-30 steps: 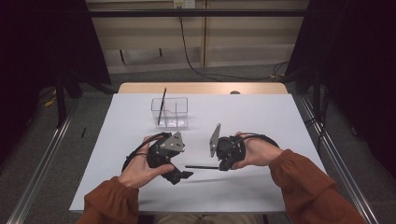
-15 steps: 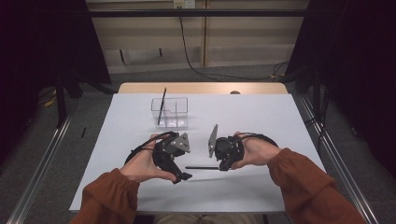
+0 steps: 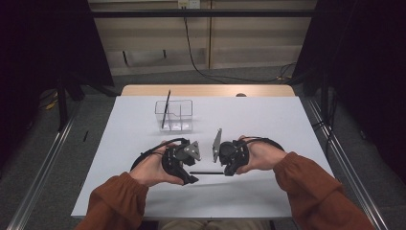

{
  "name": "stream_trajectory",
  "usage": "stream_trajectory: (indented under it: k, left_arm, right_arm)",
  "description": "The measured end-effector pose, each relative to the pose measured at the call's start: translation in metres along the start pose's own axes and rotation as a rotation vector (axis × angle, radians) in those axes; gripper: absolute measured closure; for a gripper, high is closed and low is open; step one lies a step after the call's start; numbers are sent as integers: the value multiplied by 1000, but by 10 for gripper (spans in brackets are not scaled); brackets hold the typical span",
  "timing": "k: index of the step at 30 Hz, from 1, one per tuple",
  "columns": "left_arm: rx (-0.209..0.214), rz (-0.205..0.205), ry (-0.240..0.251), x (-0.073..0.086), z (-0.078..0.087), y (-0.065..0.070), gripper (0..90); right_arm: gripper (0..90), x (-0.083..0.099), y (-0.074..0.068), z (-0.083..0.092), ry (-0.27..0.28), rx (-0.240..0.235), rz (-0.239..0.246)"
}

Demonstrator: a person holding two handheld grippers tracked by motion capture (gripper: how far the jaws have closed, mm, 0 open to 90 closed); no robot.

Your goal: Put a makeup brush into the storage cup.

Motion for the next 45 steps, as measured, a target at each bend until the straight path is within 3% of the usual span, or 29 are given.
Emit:
stream_trajectory:
  k: [3,4,5,11,14,19,22,23,25,30,34,39,40,41,44,45]
  left_arm:
    - [-10,39,20,-1,-4,-2,467]
    - [4,28,11,-1,-3,-2,504]
    - [16,50,24,-2,-5,0,539]
    - [38,57,22,-4,-10,0,592]
    - [44,46,16,-4,-11,-1,663]
    - [30,54,41,-5,-13,-3,746]
    - [48,46,23,-4,-14,-3,761]
    - [60,21,1,-2,-13,-4,763]
    - [50,51,24,-4,-15,-3,776]
    - [71,56,5,-3,-18,-1,816]
    - [96,47,-1,-2,-18,-2,827]
    - [95,40,2,-1,-17,-2,838]
    - [104,15,-19,0,-16,-4,838]
    - [99,38,-1,-1,-17,-3,839]
    - [100,39,4,-1,-18,-2,840]
    - [111,11,-17,0,-16,-4,840]
  right_arm:
    - [845,-1,0,-1,8,-2,8]
    - [844,-1,1,-1,12,-1,14]
    - [845,-1,1,-1,12,-1,14]
    - [845,-2,0,0,14,-1,3]
    - [845,-3,1,1,28,10,11]
    - [845,-3,-1,0,30,2,5]
    - [844,-3,0,1,31,4,5]
    - [845,-3,0,1,29,3,6]
    - [845,-3,0,1,30,3,8]
    - [845,-3,0,0,29,8,14]
    - [843,-2,0,0,26,4,14]
    - [835,-3,3,1,47,13,25]
    - [834,-3,2,1,52,18,18]
    - [834,-3,3,1,55,19,25]
    - [830,-3,4,1,59,21,26]
    - [830,-3,3,1,58,18,26]
Point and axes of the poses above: each handheld gripper's, and its own axes: z roughly backward along the jaws, x roughly out of its underside, y roughly to its right, the point moved 8 cm from there along -z, roughly forward along the jaws, and after that the axes turned 12 degrees about y, right-handed, at the moved point
